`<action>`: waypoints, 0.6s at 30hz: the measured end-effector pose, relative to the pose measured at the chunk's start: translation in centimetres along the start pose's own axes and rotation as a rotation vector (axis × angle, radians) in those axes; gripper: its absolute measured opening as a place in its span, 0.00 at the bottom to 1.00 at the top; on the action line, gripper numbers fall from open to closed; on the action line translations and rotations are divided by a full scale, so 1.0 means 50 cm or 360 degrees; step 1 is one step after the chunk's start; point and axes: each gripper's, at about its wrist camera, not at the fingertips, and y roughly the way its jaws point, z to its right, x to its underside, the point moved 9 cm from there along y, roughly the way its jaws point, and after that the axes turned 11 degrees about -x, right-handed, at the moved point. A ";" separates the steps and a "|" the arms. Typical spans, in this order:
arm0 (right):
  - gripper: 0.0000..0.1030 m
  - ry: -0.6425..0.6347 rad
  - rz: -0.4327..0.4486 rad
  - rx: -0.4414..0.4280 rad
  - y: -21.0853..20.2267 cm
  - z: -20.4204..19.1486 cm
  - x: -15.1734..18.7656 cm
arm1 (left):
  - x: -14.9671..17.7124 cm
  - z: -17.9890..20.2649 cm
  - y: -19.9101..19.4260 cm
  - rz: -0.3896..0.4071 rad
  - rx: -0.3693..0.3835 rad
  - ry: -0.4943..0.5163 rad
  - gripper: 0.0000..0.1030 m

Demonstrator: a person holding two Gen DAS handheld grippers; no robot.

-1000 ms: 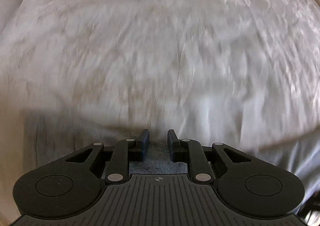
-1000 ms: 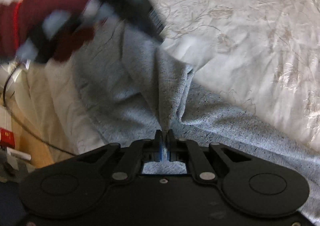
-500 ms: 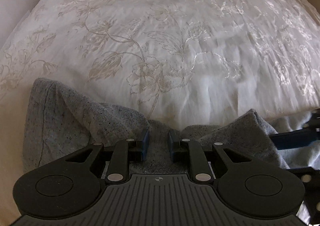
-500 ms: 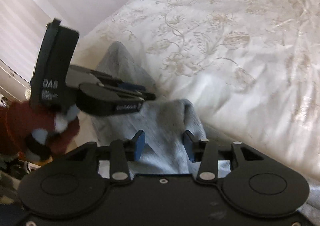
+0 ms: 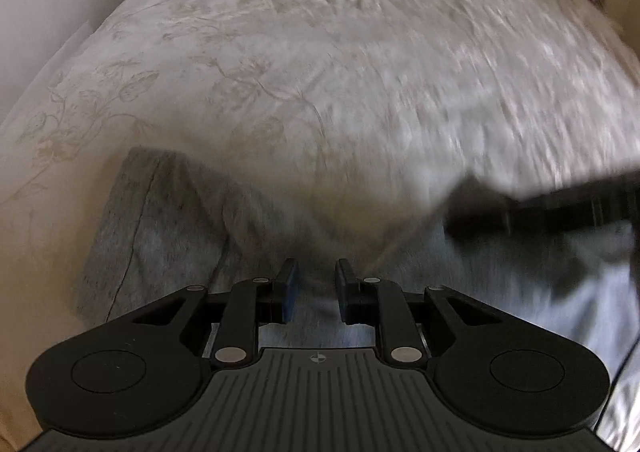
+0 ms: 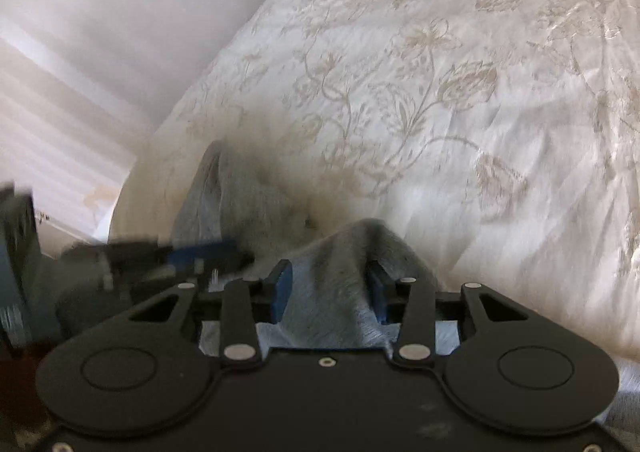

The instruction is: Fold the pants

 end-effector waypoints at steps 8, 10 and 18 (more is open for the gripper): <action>0.06 -0.0029 -0.0045 0.0063 0.017 0.011 -0.017 | 0.015 -0.004 -0.018 0.0036 -0.0002 -0.0042 0.20; 0.05 -0.0085 -0.0013 0.0106 0.009 0.008 -0.028 | 0.017 -0.006 -0.011 0.0022 -0.0009 -0.0042 0.20; 0.04 -0.0098 0.0119 0.0312 0.004 0.082 -0.139 | 0.102 0.005 0.051 -0.0261 -0.0018 0.0158 0.20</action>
